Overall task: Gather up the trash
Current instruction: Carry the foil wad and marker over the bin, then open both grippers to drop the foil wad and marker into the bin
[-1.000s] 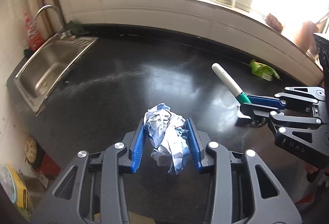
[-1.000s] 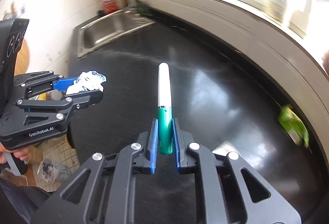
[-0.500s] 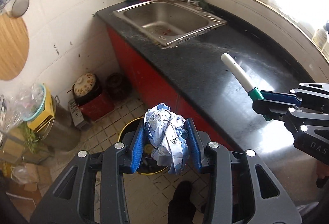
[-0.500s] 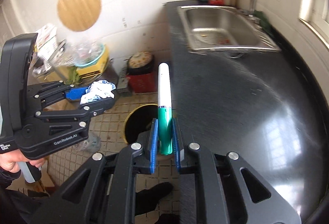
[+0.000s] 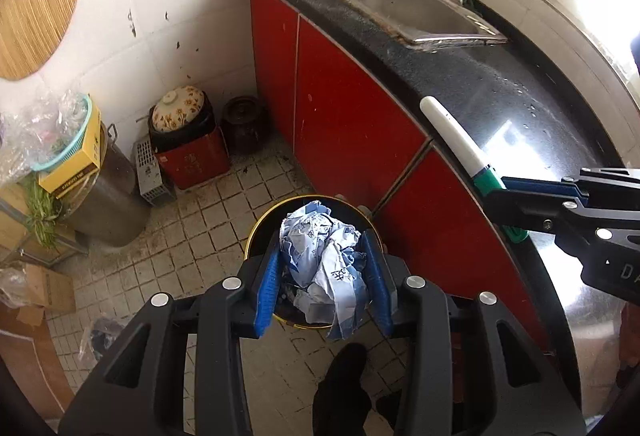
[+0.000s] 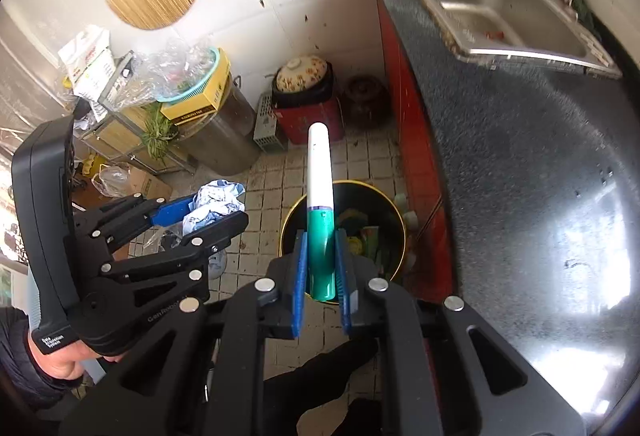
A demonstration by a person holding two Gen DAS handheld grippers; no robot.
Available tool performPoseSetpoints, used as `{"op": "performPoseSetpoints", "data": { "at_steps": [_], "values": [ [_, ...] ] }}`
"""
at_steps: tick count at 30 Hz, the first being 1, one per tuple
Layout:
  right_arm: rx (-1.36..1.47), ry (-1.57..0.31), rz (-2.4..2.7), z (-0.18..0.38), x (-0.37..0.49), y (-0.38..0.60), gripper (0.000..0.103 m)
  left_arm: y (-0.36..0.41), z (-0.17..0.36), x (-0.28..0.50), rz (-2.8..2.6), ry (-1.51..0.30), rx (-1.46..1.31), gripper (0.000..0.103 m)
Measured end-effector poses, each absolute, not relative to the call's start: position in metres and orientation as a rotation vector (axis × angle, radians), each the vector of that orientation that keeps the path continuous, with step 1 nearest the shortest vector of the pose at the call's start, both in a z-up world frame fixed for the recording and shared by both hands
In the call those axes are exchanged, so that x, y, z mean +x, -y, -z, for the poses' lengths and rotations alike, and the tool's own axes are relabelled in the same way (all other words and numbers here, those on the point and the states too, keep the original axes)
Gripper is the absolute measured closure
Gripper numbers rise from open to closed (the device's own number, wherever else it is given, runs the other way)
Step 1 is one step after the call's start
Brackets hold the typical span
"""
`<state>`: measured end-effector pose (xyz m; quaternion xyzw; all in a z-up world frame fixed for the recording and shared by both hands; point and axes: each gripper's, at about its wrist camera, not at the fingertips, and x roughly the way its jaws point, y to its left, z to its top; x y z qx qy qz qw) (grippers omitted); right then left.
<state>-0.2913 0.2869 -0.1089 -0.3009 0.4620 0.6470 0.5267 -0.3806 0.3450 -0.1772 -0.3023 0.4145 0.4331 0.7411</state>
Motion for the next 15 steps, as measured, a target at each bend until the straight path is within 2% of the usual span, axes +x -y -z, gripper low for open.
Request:
{"op": "performPoseSetpoints", "data": {
  "at_steps": [11, 12, 13, 14, 15],
  "values": [
    [-0.783, -1.140, -1.512, 0.136, -0.297, -0.315, 0.089, -0.363, 0.209, -0.383, -0.931, -0.930, -0.707, 0.063],
    [-0.781, -1.139, -1.512, 0.136, -0.297, -0.317, 0.086, -0.364, 0.210, -0.383, -0.931, -0.930, -0.710, 0.055],
    [-0.785, -1.155, -1.505, 0.139, -0.297, -0.321, 0.079, -0.366, 0.211, -0.383, -0.934, -0.931, -0.713, 0.040],
    [-0.786, -1.171, -1.496, 0.139, -0.296, -0.323, 0.053, -0.366, 0.212, -0.384, -0.949, -0.934, -0.706, 0.036],
    [-0.772, -1.175, -1.493, 0.138, -0.294, -0.323, 0.042, -0.365, 0.212, -0.384, -0.965, -0.936, -0.694, 0.035]
  ]
}}
